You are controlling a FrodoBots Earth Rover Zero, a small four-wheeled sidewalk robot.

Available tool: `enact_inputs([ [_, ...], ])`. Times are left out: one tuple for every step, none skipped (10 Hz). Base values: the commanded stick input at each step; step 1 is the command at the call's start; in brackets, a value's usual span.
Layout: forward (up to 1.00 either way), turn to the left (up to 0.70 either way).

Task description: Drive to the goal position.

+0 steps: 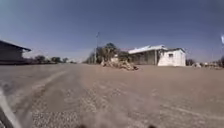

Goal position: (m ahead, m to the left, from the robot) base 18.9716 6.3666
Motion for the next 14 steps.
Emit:
enact_inputs([
  [0.7,0.0],
  [0.7,0.0],
  [0.7,0.0],
  [0.7,0.0],
  [0.7,0.0],
  [0.7,0.0],
  [0.7,0.0],
  [0.7,0.0],
  [0.7,0.0],
  [0.7,0.0],
  [0.7,0.0],
  [0.7,0.0],
  [0.7,0.0],
  [0.7,0.0],
])
